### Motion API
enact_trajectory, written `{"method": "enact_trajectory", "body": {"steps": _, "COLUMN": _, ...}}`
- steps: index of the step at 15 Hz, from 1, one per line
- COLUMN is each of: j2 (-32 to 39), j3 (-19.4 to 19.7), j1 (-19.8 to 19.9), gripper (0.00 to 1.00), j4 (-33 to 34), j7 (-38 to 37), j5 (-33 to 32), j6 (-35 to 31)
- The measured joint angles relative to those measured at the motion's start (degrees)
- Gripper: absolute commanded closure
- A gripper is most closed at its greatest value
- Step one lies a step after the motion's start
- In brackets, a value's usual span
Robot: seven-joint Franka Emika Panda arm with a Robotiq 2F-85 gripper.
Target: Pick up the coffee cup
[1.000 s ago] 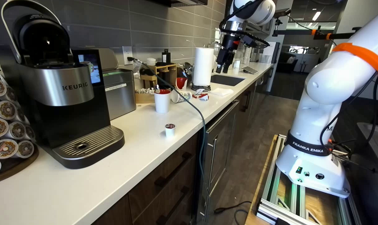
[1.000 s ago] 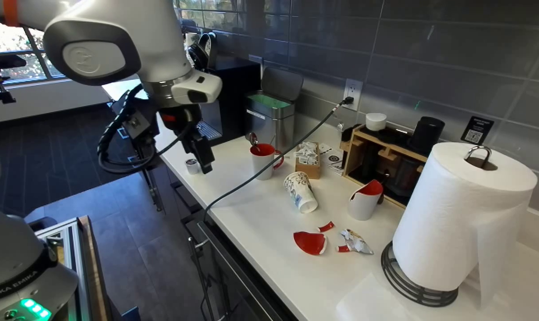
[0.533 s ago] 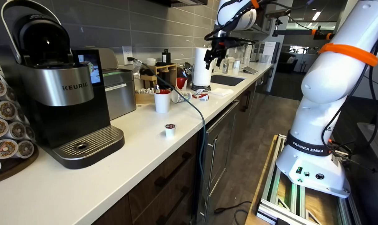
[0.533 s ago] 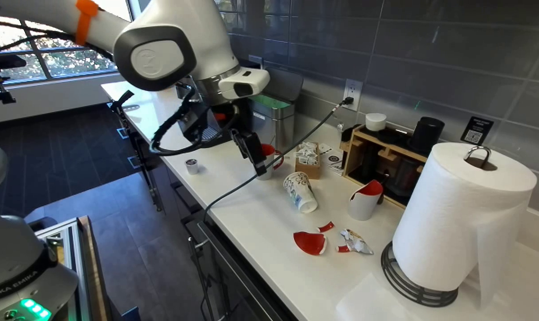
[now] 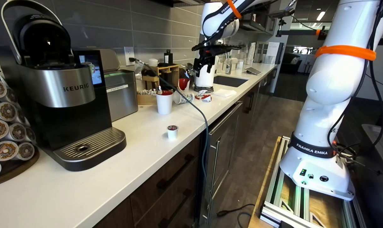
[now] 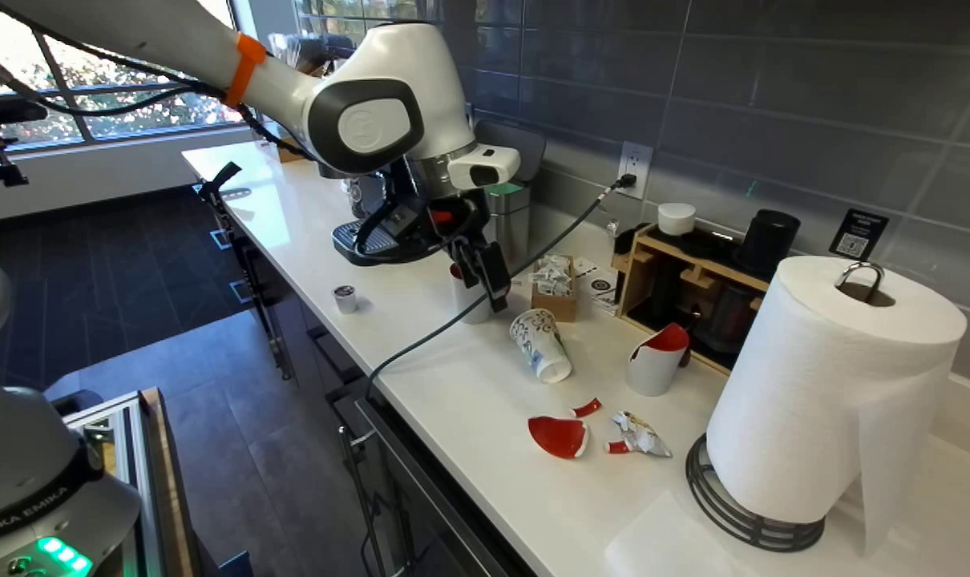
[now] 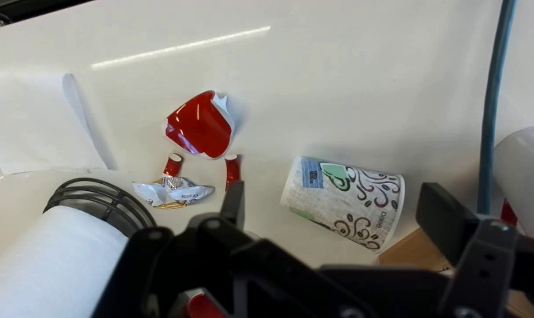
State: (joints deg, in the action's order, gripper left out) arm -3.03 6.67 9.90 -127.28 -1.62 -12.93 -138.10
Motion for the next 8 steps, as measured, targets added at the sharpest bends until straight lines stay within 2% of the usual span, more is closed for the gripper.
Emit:
{"method": "enact_trajectory", "body": {"steps": 2, "j2": 0.10, "j3": 0.05, "j1": 0.00, "gripper": 0.00, "j4": 0.18, "j7": -2.07, "j5": -0.45, "j6": 0.00}}
{"method": "enact_trajectory", "body": {"steps": 5, "j2": 2.80, "j3": -0.40, "j1": -0.23, "gripper": 0.00, "j4": 3.14, "j7": -13.98, "j5": -5.33, "j6": -0.01}}
{"method": "enact_trajectory", "body": {"steps": 8, "j2": 8.58, "j3": -0.40, "j1": -1.32, "gripper": 0.00, "j4": 8.77, "j7": -25.91, "j5": -11.75, "j6": 1.22}}
